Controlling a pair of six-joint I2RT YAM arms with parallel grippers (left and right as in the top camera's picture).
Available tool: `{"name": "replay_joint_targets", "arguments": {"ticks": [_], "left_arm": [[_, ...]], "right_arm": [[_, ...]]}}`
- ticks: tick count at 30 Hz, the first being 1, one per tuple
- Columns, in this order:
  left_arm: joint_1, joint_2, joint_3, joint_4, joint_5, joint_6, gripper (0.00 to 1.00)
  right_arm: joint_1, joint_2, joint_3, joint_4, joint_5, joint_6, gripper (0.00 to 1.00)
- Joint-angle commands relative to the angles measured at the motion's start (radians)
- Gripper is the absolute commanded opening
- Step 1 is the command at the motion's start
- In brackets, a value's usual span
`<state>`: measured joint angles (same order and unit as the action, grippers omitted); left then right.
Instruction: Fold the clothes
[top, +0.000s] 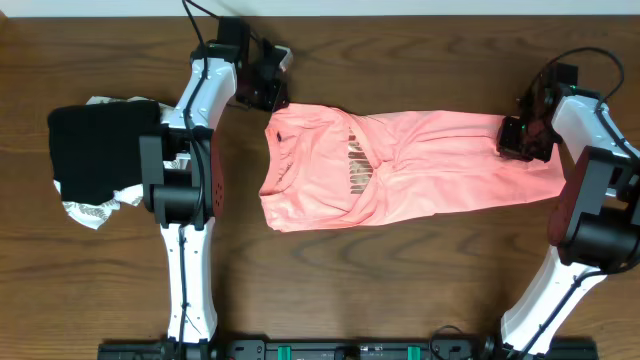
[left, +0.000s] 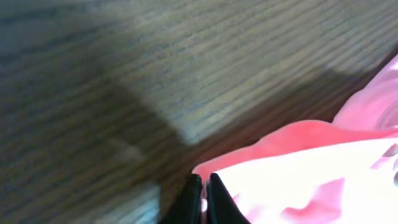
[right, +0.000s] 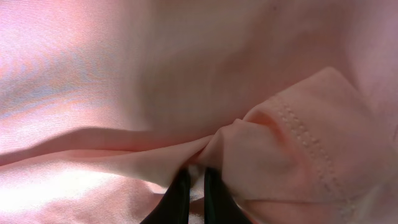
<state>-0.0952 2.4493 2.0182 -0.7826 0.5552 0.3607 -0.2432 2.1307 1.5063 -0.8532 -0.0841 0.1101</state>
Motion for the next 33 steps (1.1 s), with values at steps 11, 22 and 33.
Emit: {"name": "replay_joint_targets", "arguments": {"ticks": [11, 22, 33], "left_arm": [[0.0, -0.13, -0.011, -0.181, -0.036, 0.005, 0.06], [-0.005, -0.249, -0.011, -0.271, -0.103, 0.005, 0.06], [-0.019, -0.25, -0.012, -0.494, -0.136, 0.005, 0.06]], "right_arm": [[-0.008, 0.031, -0.028, -0.029, 0.005, 0.001, 0.08], [-0.01, 0.031, -0.028, -0.026, 0.021, 0.001, 0.08], [-0.022, 0.031, -0.028, -0.026, 0.029, 0.001, 0.08]]}}
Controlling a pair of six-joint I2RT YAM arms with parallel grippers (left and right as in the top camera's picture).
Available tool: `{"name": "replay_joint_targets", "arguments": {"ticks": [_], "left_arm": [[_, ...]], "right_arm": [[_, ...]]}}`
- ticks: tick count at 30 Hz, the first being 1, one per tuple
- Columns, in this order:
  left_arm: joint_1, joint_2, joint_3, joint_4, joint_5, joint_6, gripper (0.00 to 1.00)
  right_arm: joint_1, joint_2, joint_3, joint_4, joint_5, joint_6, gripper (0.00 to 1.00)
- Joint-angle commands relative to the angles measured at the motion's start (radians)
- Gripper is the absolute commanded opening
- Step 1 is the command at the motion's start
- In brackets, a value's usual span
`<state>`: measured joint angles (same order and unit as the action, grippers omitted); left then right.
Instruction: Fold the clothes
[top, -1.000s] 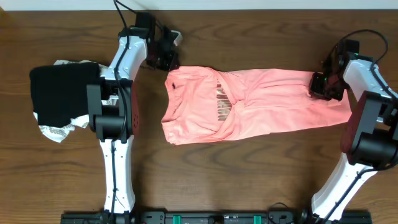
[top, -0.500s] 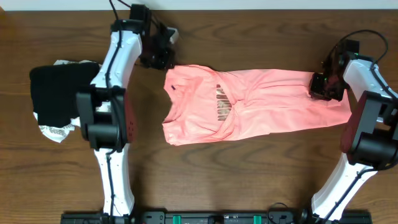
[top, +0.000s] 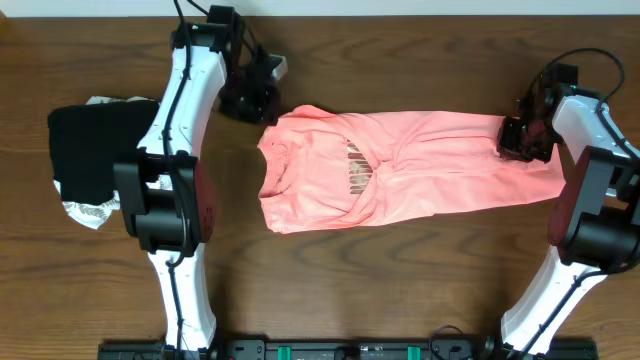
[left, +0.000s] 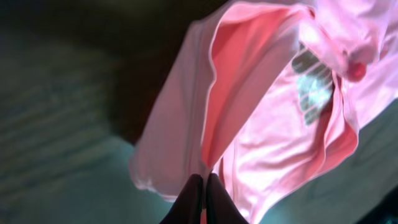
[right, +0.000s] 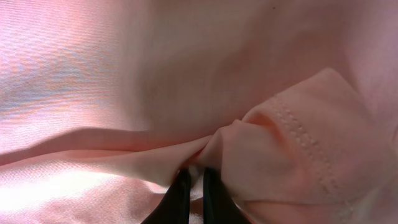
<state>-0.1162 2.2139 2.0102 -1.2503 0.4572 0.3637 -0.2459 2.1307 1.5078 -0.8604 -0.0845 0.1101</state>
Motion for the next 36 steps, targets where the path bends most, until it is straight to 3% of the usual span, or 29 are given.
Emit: {"name": "replay_joint_targets", "arguments": {"ticks": [1, 10, 17, 20, 21, 27, 30, 36], "left_arm": [[0.002, -0.014, -0.003, -0.042, -0.065, 0.002, 0.06], [0.003, -0.014, -0.003, -0.083, -0.279, -0.069, 0.06], [0.005, -0.014, -0.004, -0.072, -0.293, -0.092, 0.06], [0.001, -0.014, -0.004, -0.039, -0.235, -0.099, 0.06], [-0.002, -0.014, -0.003, -0.015, -0.209, -0.099, 0.09], [-0.006, -0.01, -0.004, 0.165, -0.108, -0.108, 0.5], [-0.006, 0.006, -0.004, 0.232, -0.105, -0.112, 0.57], [-0.008, 0.08, -0.004, 0.293, -0.098, -0.115, 0.6]], "right_arm": [[-0.023, 0.031, -0.029, -0.02, 0.029, 0.001, 0.08], [-0.048, 0.031, -0.029, -0.024, 0.029, 0.001, 0.08], [-0.05, 0.031, -0.029, -0.024, 0.029, 0.001, 0.09], [-0.05, 0.031, -0.029, -0.022, 0.029, 0.001, 0.09], [-0.05, 0.031, -0.029, -0.022, 0.029, 0.001, 0.09], [-0.05, 0.031, -0.029, -0.023, 0.029, 0.001, 0.09], [-0.05, 0.031, -0.029, -0.026, 0.028, 0.001, 0.09], [-0.05, 0.031, -0.029, -0.032, 0.028, 0.001, 0.09]]}}
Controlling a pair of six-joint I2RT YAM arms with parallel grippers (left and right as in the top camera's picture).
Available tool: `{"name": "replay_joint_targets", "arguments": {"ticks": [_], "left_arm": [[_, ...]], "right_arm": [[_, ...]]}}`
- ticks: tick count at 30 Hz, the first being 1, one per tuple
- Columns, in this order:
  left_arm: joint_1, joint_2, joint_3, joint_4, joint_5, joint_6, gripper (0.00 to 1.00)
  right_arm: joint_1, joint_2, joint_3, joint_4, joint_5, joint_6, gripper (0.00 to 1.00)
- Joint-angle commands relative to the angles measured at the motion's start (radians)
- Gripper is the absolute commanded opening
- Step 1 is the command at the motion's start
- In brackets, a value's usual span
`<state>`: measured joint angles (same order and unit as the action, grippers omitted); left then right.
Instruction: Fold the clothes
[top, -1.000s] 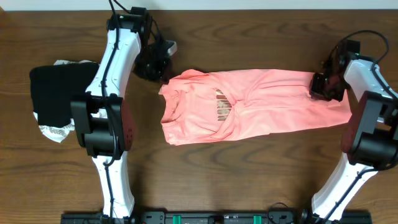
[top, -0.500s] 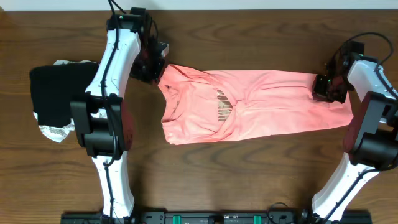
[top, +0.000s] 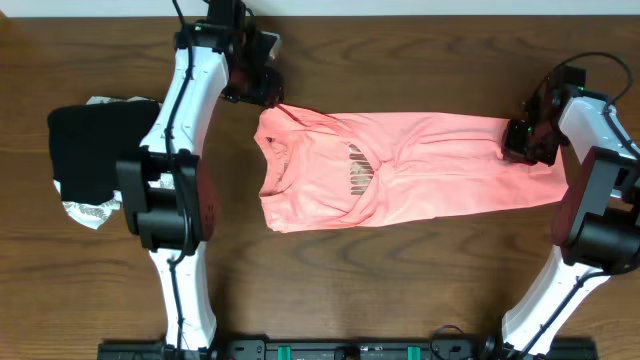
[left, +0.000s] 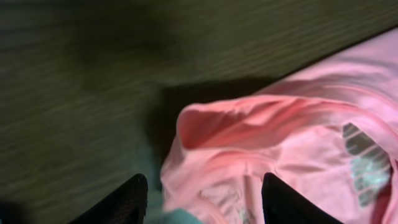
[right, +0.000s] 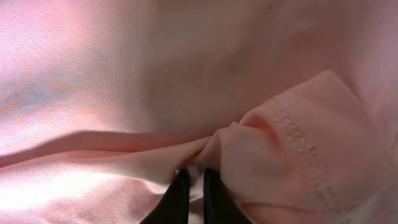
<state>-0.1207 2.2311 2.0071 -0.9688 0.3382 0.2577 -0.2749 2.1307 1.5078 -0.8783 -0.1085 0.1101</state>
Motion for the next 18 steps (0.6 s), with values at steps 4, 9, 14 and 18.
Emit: {"name": "replay_joint_targets", "arguments": {"ticks": [4, 9, 14, 18], "left_arm": [[-0.003, 0.111, -0.001, 0.067, 0.021, -0.009, 0.59], [-0.008, 0.153, -0.001, 0.09, 0.069, -0.035, 0.33], [-0.016, 0.154, 0.0, -0.003, 0.092, -0.031, 0.06], [-0.014, 0.142, 0.0, -0.076, 0.092, -0.031, 0.06]], "right_arm": [[-0.021, 0.031, -0.029, -0.016, 0.052, 0.001, 0.09], [-0.021, 0.031, -0.029, -0.02, 0.052, 0.001, 0.09], [-0.021, 0.031, -0.029, -0.021, 0.052, 0.001, 0.09], [-0.021, 0.031, -0.029, -0.021, 0.053, 0.001, 0.1]]}}
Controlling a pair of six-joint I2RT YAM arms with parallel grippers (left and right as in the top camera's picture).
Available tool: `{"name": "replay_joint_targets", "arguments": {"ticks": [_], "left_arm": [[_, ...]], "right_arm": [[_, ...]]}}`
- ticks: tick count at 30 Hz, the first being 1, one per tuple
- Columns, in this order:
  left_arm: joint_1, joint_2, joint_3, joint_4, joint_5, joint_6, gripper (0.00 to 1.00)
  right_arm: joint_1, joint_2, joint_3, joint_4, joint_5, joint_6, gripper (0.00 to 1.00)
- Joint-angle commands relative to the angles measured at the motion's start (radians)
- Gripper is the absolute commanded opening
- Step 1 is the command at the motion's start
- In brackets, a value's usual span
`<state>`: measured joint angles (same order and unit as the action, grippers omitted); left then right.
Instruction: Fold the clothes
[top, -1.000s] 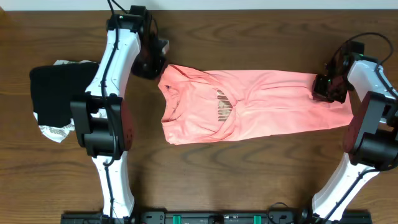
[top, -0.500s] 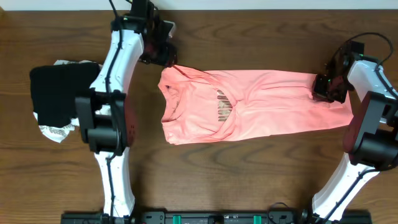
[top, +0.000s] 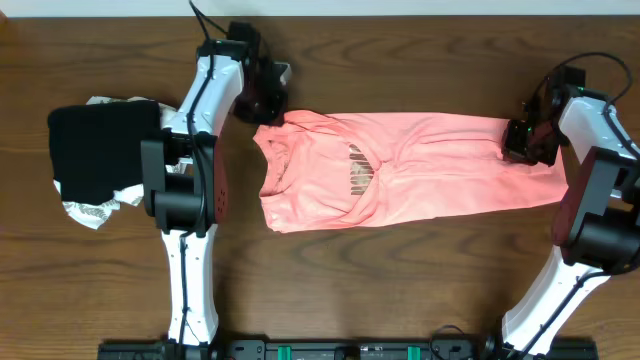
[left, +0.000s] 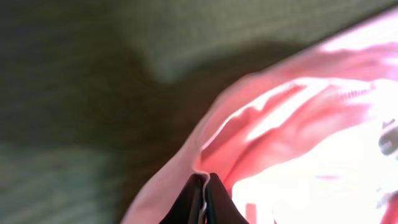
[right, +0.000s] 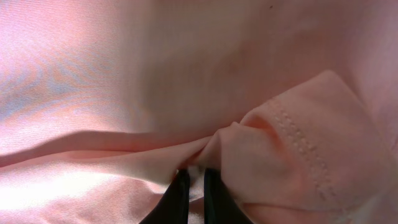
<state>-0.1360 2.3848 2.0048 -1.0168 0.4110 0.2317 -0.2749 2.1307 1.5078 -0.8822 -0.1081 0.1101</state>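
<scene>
A pink shirt lies stretched left to right across the wooden table, its grey print facing up near the collar end. My left gripper is shut on the shirt's upper left edge; the left wrist view shows a thin fold of pink cloth pinched between the black fingertips. My right gripper is shut on the shirt's far right end, where a bunched hem with stitching sits over its fingertips.
A black garment lies on a white patterned cloth at the table's left side. Both arm bases stand along the front edge. Bare wood shows in front of the shirt.
My left gripper was open above the shirt's upper left corner; now it is shut on that edge, a little lower and to the right. The right gripper has not moved.
My left gripper first pinched the shirt's upper left corner, then stood higher with the cloth hanging from it, then was open over the dropped corner, and now grips that edge again. My right gripper held the right end throughout.
</scene>
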Motion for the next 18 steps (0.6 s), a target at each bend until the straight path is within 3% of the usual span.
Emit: {"name": "replay_joint_targets", "arguments": {"ticks": [1, 10, 18], "left_arm": [[0.002, -0.014, 0.002, -0.045, 0.019, -0.005, 0.06], [0.002, -0.023, 0.002, -0.233, -0.064, 0.021, 0.06], [0.002, -0.019, -0.006, -0.262, -0.157, 0.021, 0.06]], "right_arm": [[-0.021, 0.031, -0.029, -0.017, 0.052, 0.001, 0.1], [-0.021, 0.031, -0.029, -0.011, 0.055, 0.001, 0.11], [-0.021, 0.031, -0.029, 0.0, 0.055, 0.001, 0.12]]}}
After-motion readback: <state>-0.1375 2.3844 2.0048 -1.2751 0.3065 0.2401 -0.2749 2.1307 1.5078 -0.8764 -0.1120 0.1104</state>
